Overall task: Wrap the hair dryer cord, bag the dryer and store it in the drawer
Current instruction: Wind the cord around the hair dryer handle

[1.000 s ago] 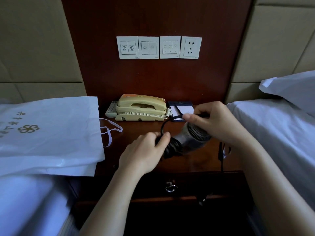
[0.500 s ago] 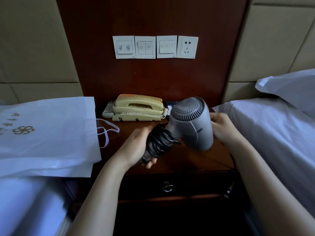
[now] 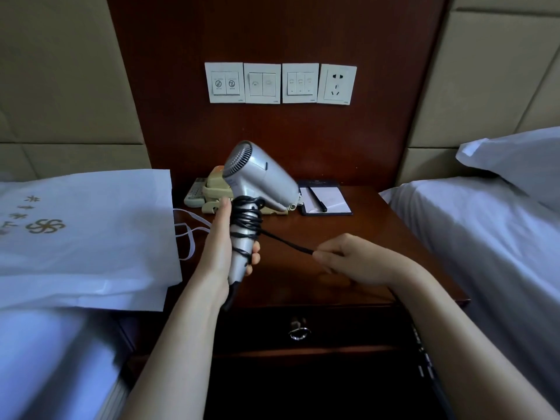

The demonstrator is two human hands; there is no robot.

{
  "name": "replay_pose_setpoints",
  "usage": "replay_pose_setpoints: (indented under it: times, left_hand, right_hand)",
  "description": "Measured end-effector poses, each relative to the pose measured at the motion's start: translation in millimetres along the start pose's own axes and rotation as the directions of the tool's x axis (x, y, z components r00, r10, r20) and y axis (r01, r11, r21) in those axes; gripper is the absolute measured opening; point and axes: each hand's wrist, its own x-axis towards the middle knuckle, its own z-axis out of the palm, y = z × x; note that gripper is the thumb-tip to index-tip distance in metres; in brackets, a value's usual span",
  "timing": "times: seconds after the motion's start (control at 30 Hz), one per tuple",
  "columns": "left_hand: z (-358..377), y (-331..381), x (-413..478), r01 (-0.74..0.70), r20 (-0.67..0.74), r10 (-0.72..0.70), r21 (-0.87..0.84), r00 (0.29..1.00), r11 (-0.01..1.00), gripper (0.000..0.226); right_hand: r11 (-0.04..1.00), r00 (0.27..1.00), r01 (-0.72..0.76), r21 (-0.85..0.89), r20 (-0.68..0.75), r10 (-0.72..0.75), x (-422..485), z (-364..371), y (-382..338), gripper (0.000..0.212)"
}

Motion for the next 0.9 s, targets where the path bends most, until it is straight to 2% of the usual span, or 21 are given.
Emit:
replay_pose_setpoints:
  times: [0.07, 0.13, 0.27, 0.33, 0.4, 0.5, 0.63, 0.7, 0.9]
  left_hand:
    - [-4, 2, -2, -0.050, -0.013, 0.050, 0.012, 0.999, 0.999, 0.036]
    - [-6, 4, -6, -0.090, -0.025, 0.092, 0.066, 0.995, 0.994, 0.030]
    - [-3, 4, -8, -0.141, -0.028, 0.153, 0.260, 0.988, 0.955, 0.063]
    - [2, 4, -8, -0.144, -0.012, 0.156, 0.324, 0.988, 0.935, 0.079]
    - [9, 3, -9, -0.152, 0.024, 0.155, 0.397, 0.988, 0.905, 0.086]
    - [20, -2, -12, -0.144, 0.043, 0.140, 0.466, 0.989, 0.873, 0.083]
    - [30, -3, -18, -0.174, 0.055, 0.182, 0.648, 0.982, 0.741, 0.050]
    - [33, -3, -20, -0.186, 0.077, 0.184, 0.683, 0.980, 0.707, 0.042]
    - [32, -2, -25, -0.295, 0.188, 0.240, 0.768, 0.952, 0.568, 0.060]
  right_hand:
    - [0.999, 0.997, 0.007, -0.046, 0.075, -0.004, -5, -4, -12, 0.035]
    - [0.994, 0.996, 0.019, -0.105, 0.091, -0.009, -9, -8, -24, 0.033]
    - [0.974, 0.996, 0.080, -0.213, 0.052, -0.070, -20, -19, -54, 0.032]
    - [0.962, 0.992, 0.113, -0.247, -0.030, -0.124, -24, -23, -68, 0.034]
    - [0.935, 0.977, 0.130, -0.331, -0.117, -0.177, -25, -20, -81, 0.034]
    - [0.901, 0.957, 0.140, -0.411, -0.179, -0.230, -22, -10, -90, 0.031]
    - [0.917, 0.930, 0.160, -0.367, -0.255, -0.264, -17, -9, -88, 0.029]
    - [0.936, 0.906, 0.183, -0.300, -0.319, -0.279, -16, -10, -85, 0.029]
    - [0.974, 0.874, 0.150, -0.171, -0.437, -0.212, -17, -27, -66, 0.037]
